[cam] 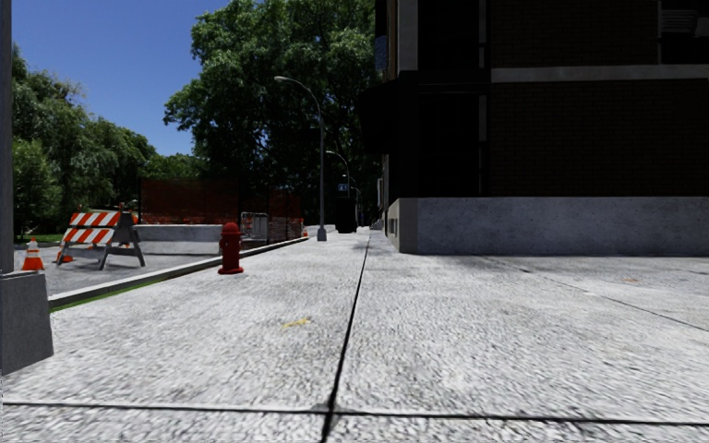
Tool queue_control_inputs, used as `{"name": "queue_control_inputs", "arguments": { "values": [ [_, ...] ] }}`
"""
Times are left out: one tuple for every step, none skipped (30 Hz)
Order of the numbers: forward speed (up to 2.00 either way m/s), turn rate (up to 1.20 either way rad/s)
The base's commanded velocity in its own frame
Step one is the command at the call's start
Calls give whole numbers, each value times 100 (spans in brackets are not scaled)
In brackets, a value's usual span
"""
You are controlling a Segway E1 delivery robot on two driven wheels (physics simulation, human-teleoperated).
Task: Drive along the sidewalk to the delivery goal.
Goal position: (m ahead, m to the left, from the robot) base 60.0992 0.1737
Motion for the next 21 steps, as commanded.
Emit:
{"name": "queue_control_inputs", "arguments": {
  "values": [
    [200,0],
    [200,0],
    [200,0],
    [200,0],
    [200,0],
    [200,0],
    [200,0],
    [200,0],
    [200,0],
    [200,0],
    [200,0],
    [200,0],
    [200,0],
    [200,0],
    [200,0],
    [200,0],
    [200,0],
    [200,0],
    [200,0],
    [200,0],
    [200,0]
  ]
}}
